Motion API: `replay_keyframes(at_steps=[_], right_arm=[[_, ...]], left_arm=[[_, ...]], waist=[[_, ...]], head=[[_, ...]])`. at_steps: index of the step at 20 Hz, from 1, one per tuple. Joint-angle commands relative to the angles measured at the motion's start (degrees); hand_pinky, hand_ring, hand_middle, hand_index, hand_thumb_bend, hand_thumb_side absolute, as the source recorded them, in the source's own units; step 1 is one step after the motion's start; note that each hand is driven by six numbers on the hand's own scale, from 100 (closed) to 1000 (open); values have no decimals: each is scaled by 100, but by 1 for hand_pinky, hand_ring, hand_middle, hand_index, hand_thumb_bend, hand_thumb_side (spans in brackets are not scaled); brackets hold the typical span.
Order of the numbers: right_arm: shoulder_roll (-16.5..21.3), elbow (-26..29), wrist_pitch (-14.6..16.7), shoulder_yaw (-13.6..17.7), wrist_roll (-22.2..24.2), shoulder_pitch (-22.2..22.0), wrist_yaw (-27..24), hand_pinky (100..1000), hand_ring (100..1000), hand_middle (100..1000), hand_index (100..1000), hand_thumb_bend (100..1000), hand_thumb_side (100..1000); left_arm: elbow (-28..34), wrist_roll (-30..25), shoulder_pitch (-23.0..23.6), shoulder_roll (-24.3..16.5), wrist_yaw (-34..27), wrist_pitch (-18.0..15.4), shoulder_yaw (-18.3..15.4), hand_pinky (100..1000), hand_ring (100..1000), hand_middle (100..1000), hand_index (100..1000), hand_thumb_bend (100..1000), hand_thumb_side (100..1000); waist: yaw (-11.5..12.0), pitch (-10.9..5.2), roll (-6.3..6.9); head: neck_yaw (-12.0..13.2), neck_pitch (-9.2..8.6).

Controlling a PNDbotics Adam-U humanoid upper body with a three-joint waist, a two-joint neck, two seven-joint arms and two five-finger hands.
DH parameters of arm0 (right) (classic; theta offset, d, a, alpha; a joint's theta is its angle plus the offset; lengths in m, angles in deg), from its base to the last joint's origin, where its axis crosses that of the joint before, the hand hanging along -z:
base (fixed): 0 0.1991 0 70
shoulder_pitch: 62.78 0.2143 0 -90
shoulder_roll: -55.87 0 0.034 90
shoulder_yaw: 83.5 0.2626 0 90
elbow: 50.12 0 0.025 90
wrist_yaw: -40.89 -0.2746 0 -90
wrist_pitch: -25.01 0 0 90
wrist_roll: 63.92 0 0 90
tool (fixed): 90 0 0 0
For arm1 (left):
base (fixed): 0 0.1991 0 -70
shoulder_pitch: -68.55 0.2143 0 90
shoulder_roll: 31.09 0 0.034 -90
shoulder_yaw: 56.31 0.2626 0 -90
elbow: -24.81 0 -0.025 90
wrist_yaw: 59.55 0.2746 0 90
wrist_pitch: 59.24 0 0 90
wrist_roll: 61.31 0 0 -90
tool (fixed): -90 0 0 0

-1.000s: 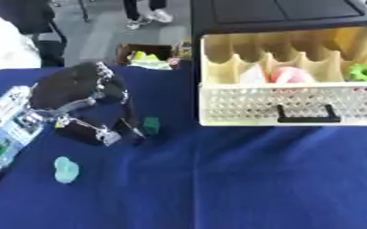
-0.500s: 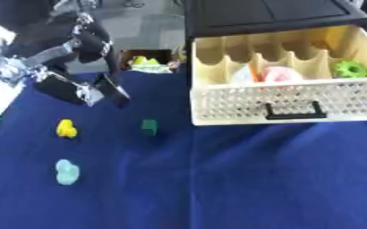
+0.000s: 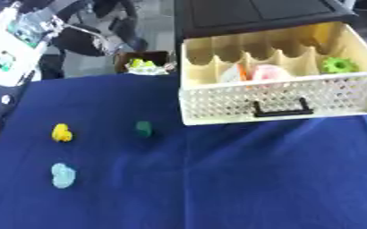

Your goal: Pick up objects from table and place into drawer.

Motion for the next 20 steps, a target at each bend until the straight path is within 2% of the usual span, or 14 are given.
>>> replay_keyframes(at_steps=[1,8,14,20], right_arm=[[61,62,-18,9,34,106,-69,792,563,396,614,100,1000],[38,62,-23,-16,92,225,-118,796,563,395,614,100,1000],[19,62,-39,-13,116,267,-164,800,563,394,614,100,1000],[-7,62,-51,-35,147,313,-210,801,563,394,614,100,1000]], left_arm=[[-266,-410,-268,112,105,-292,-226,100,182,178,584,100,366],[-705,-414,-636,580,412,-294,-454,100,183,182,616,100,384],[-879,-238,-782,748,727,-294,-538,100,183,182,615,100,365],[-1123,15,-820,817,1145,-294,-677,100,185,183,610,100,328]], waist=[[-54,-80,-1],[-329,41,116],[-344,140,146],[-401,164,206]], head=[[35,-114],[79,-334],[79,-426],[115,-475]])
